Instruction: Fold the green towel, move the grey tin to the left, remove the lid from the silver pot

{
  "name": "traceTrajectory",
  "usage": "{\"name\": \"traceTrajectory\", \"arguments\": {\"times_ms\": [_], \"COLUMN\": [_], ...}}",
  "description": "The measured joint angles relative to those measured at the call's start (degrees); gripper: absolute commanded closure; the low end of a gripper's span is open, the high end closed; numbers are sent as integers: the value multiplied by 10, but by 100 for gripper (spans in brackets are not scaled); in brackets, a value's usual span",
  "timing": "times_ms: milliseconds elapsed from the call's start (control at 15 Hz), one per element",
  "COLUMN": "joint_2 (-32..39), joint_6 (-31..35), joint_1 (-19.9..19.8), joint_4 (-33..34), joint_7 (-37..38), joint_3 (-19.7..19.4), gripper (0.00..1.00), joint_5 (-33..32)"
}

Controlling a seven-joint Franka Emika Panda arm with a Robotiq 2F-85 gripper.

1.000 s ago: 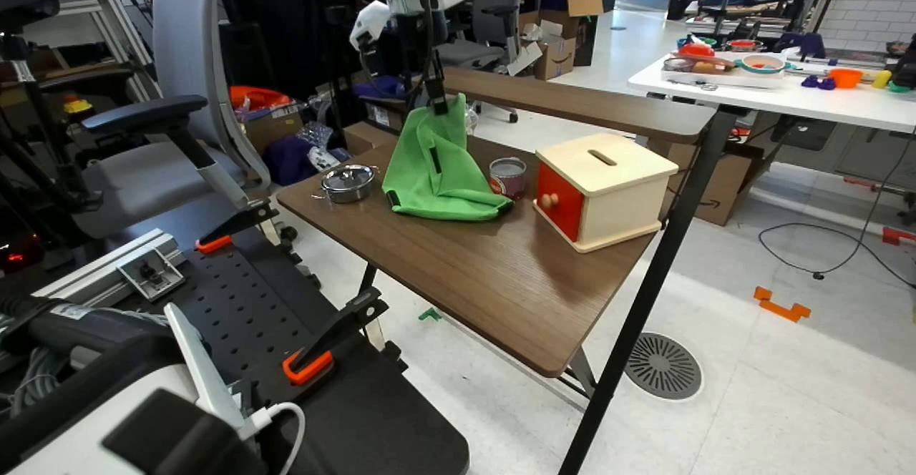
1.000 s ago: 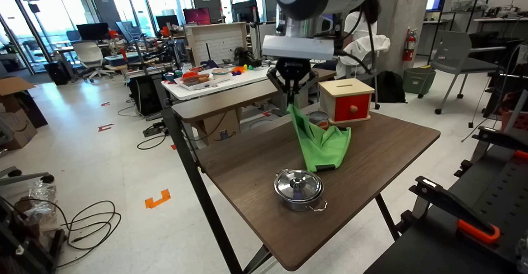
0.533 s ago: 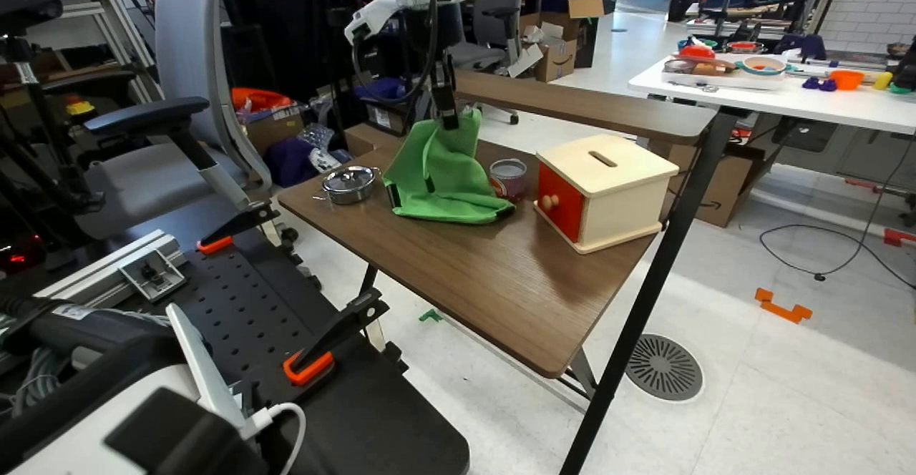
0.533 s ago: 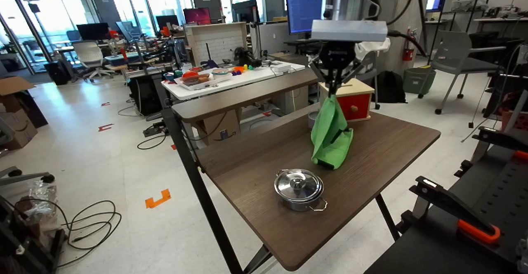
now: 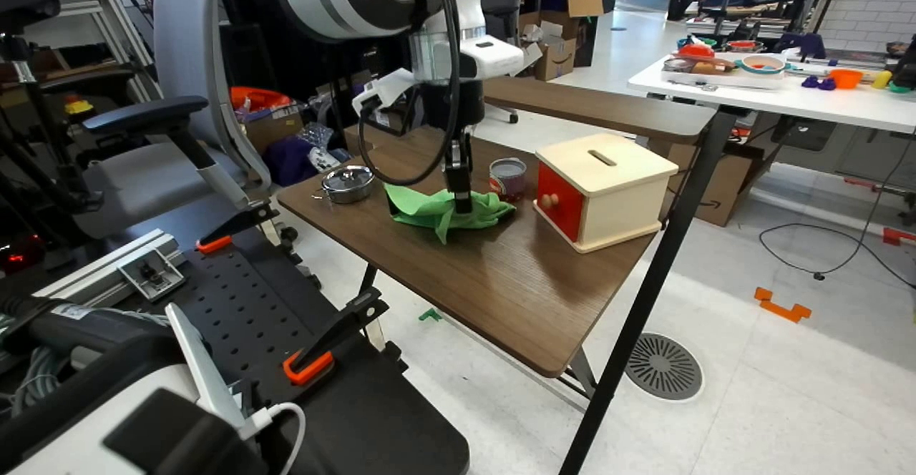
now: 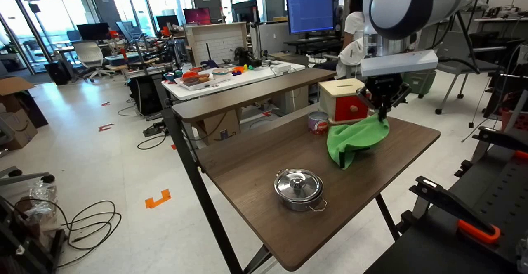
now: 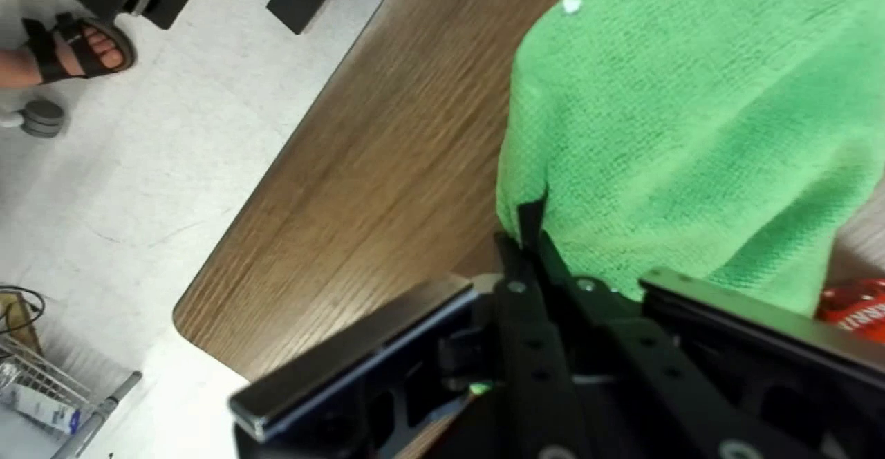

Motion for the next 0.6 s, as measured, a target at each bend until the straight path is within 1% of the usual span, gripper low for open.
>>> {"name": "traceTrajectory", "arguments": {"times_ms": [67, 133, 200, 267, 600], "joint_2": [10, 21, 30, 39, 58], "joint_6": [6, 11, 15, 18, 18], "joint_1": [0, 0, 1, 1, 7], "joint_4": [-1, 0, 0, 2, 13], "joint_7": [0, 1, 1, 1, 7], "joint_3": [-7, -13, -18, -21, -26], "gripper": [96, 71, 70, 64, 27], "joint_5": [-8, -13, -15, -16, -16]}}
